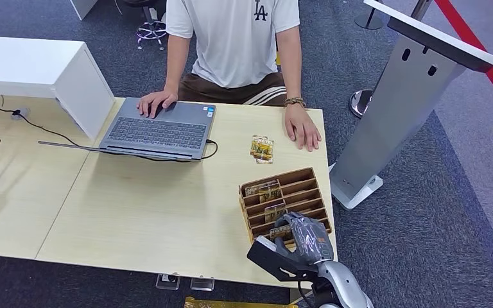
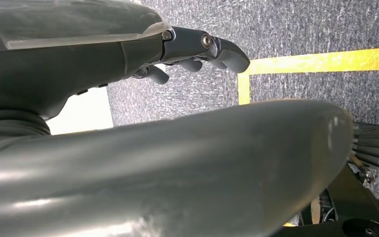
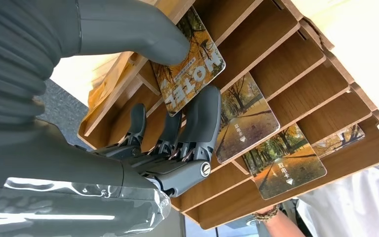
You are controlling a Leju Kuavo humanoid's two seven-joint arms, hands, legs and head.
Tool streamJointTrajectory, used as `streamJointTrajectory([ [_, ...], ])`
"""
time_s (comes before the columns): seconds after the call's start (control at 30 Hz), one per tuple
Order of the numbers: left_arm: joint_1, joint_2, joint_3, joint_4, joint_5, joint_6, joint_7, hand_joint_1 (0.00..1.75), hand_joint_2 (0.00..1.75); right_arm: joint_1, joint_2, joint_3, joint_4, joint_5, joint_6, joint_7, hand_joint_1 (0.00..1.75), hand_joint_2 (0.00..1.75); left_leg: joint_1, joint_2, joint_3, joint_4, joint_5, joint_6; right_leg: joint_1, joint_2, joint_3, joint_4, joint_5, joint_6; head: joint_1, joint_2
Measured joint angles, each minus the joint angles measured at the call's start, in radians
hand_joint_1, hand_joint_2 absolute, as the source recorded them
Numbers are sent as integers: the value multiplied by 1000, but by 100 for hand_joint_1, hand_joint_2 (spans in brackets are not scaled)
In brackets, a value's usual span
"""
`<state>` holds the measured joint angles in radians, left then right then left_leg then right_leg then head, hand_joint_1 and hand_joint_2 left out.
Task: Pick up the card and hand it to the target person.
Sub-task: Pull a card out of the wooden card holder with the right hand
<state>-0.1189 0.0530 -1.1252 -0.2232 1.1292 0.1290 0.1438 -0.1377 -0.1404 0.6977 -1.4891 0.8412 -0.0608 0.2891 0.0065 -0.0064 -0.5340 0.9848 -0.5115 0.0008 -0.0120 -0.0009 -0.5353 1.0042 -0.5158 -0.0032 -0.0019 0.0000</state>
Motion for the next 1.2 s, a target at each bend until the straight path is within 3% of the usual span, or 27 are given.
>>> streamJointTrajectory([
  [0.5,0,0,0,0,0,3,3,0,0,-7,0,0,17,-5,-1,-5,99,175,0,0,0,0,0,0,0,0,0,0,0,0,0,0],
  [0.87,0,0,0,0,0,0,3,0,0,-9,0,0,21,-9,-2,-2,143,175,0,0,0,0,0,0,0,0,0,0,0,0,0,0],
  [1.2,0,0,0,0,0,0,0,0,0,-12,0,1,25,-12,-4,1,155,175,0,0,0,0,0,0,0,0,0,0,0,0,-1,0],
])
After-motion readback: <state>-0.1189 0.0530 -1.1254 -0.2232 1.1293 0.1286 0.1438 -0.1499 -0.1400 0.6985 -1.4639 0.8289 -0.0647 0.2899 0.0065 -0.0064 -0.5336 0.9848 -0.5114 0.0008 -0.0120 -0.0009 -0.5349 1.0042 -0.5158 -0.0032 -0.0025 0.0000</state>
